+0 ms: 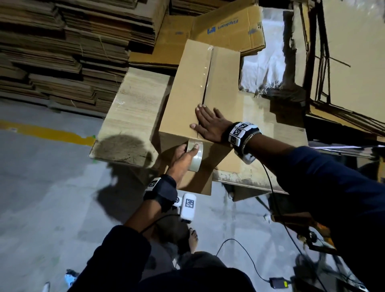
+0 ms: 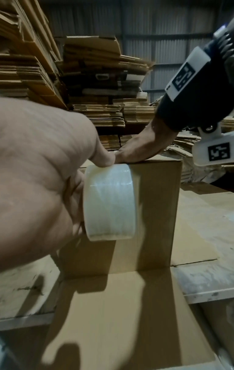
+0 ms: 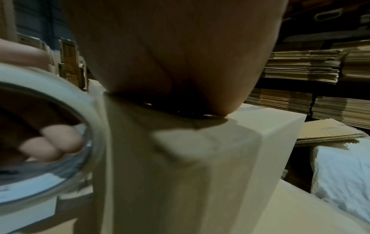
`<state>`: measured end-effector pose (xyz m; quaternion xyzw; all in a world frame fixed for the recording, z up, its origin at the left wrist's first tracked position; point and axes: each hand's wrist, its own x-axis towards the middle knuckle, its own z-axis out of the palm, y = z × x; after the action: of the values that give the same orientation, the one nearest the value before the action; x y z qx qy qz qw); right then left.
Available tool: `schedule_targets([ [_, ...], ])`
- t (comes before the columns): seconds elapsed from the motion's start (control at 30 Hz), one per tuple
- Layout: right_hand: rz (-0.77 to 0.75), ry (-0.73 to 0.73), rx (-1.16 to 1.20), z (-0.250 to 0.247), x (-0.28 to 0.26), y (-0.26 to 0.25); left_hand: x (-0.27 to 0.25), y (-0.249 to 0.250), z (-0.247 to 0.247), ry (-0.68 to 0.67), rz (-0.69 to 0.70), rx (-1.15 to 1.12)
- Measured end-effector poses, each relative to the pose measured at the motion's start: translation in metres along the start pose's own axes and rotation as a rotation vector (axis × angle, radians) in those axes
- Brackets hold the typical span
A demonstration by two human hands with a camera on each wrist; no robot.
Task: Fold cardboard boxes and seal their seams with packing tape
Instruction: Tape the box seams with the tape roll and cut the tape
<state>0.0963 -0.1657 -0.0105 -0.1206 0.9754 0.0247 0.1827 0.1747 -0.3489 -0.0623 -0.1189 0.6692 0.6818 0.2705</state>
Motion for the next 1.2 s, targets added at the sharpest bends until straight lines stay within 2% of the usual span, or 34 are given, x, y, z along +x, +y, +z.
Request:
schedule_targets([
  [0.13,-0.069,0.003,0.024,0.005,-0.011,-0.003,0.009,0.013,0.009,0.041,0.041,0.000],
  [0.33,-0.059,0.143,0.086,0.009,-0.009,0.011,0.026,0.027,0.018,-0.054,0.177,-0.109],
  [0.43,-0.041,0.180,0.094,0.014,-0.007,0.010,0.034,0.021,0.019,-0.076,0.134,-0.121],
  [0.57,0.008,0.214,0.061,0.021,-0.003,0.010,0.053,0.013,0.014,-0.055,-0.037,-0.111],
  [0.63,0.018,0.215,0.052,0.020,-0.003,0.010,0.054,0.010,0.011,-0.055,-0.026,-0.073],
  [0.7,0.047,0.222,0.057,0.021,-0.006,0.007,0.051,0.006,0.008,0.000,0.023,0.059],
  [0.8,0.084,0.234,0.089,0.020,-0.014,0.003,0.041,0.008,0.005,0.277,0.095,0.297],
  [0.87,0.076,0.249,0.142,0.022,-0.025,0.001,0.028,0.019,0.016,0.409,0.343,0.363],
  [0.9,0.075,0.274,0.162,0.025,-0.033,0.000,0.020,0.026,0.024,0.408,0.494,0.378],
  [0.97,0.099,0.356,0.194,0.038,-0.055,0.006,0.005,0.034,0.046,0.304,0.692,0.434],
  [1.0,0.123,0.402,0.213,0.046,-0.067,0.010,0.000,0.033,0.057,0.235,0.732,0.479],
  [1.1,0.214,0.508,0.234,0.075,-0.105,0.032,-0.005,0.018,0.093,0.072,0.773,0.602],
  [1.2,0.356,0.536,0.305,0.110,-0.142,0.059,-0.002,-0.016,0.132,-0.093,0.805,0.684],
])
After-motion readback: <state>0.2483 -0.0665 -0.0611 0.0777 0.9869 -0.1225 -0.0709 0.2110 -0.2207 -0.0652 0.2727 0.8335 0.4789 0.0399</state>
